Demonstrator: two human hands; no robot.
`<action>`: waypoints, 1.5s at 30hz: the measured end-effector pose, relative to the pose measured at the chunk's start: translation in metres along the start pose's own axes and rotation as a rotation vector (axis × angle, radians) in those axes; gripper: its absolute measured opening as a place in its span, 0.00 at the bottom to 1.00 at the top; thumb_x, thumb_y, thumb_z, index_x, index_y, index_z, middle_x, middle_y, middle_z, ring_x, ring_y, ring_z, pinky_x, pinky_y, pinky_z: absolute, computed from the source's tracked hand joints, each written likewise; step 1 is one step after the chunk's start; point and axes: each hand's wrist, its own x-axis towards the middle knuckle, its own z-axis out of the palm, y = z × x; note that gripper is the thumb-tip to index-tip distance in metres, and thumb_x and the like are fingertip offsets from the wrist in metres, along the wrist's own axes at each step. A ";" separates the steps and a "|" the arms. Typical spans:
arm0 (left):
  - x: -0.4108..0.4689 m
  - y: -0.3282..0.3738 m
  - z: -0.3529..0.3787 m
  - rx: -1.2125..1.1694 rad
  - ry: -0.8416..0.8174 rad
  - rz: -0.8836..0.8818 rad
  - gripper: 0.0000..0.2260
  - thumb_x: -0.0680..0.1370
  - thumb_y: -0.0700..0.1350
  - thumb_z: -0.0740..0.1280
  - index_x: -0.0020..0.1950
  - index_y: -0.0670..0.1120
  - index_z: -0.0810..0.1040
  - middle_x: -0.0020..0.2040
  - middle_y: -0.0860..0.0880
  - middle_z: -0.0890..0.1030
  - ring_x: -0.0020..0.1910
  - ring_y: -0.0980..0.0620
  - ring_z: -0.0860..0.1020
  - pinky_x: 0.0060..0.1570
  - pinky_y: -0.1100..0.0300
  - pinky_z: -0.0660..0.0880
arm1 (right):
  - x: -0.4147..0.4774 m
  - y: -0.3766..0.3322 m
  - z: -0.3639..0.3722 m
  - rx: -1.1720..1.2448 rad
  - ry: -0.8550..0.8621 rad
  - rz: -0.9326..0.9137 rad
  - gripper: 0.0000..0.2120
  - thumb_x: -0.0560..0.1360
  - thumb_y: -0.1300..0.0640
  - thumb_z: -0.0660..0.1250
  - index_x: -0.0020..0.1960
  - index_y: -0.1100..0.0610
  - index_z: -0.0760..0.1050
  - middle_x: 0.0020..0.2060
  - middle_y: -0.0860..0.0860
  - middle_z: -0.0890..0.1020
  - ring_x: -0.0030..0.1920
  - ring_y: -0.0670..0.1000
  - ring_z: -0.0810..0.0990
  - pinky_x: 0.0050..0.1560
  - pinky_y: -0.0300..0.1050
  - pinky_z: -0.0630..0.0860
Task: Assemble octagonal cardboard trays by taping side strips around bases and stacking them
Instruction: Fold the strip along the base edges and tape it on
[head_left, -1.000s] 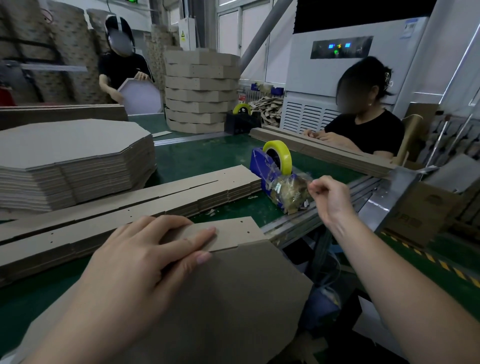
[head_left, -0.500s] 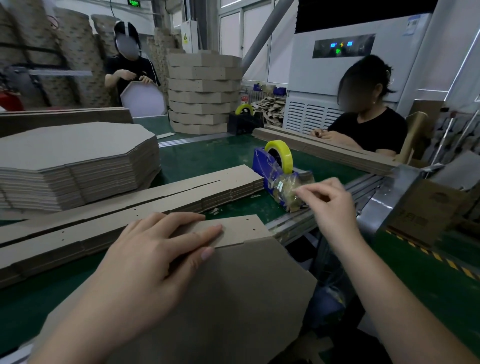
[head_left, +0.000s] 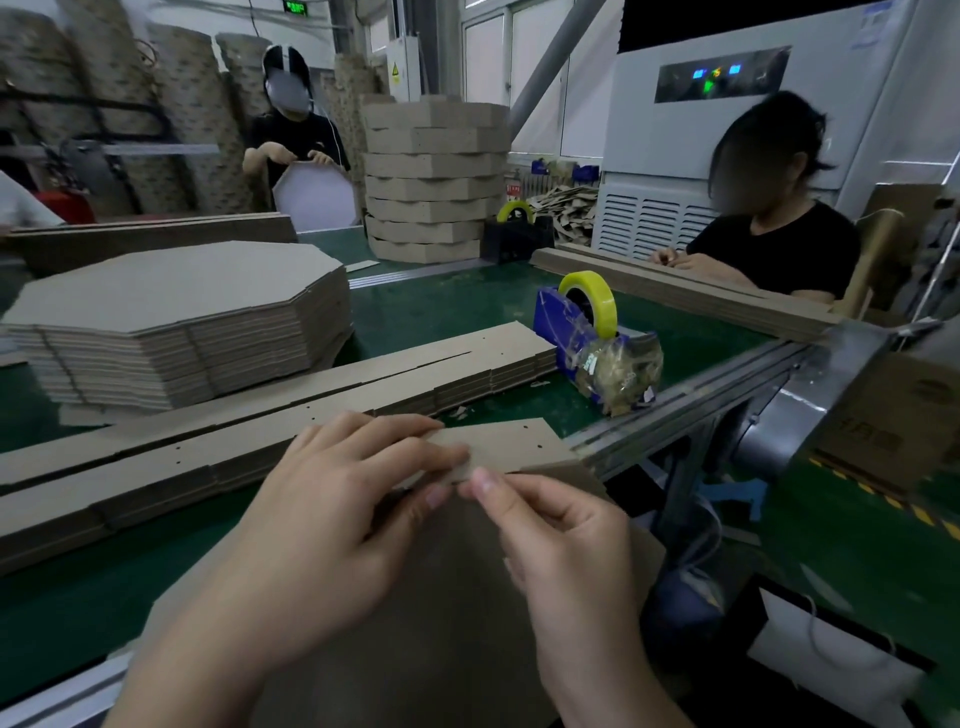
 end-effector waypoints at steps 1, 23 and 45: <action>-0.001 0.000 0.000 0.001 0.000 0.003 0.14 0.76 0.56 0.58 0.55 0.57 0.80 0.59 0.58 0.78 0.56 0.52 0.76 0.50 0.46 0.74 | -0.001 0.001 0.002 0.009 0.020 -0.001 0.07 0.63 0.50 0.71 0.33 0.53 0.85 0.17 0.44 0.73 0.20 0.39 0.70 0.23 0.25 0.63; -0.006 0.005 -0.010 -0.116 -0.059 -0.038 0.15 0.76 0.59 0.56 0.58 0.67 0.78 0.61 0.62 0.76 0.61 0.57 0.73 0.57 0.47 0.71 | -0.008 0.004 -0.008 -0.083 -0.026 0.257 0.15 0.55 0.45 0.72 0.35 0.54 0.85 0.17 0.47 0.66 0.19 0.41 0.61 0.21 0.30 0.58; -0.009 0.015 -0.002 0.424 -0.072 -0.068 0.27 0.63 0.58 0.77 0.61 0.59 0.79 0.50 0.50 0.80 0.46 0.45 0.80 0.39 0.50 0.77 | 0.014 0.002 -0.036 -0.685 0.092 -0.464 0.15 0.73 0.51 0.66 0.59 0.50 0.81 0.37 0.44 0.71 0.36 0.42 0.73 0.36 0.31 0.66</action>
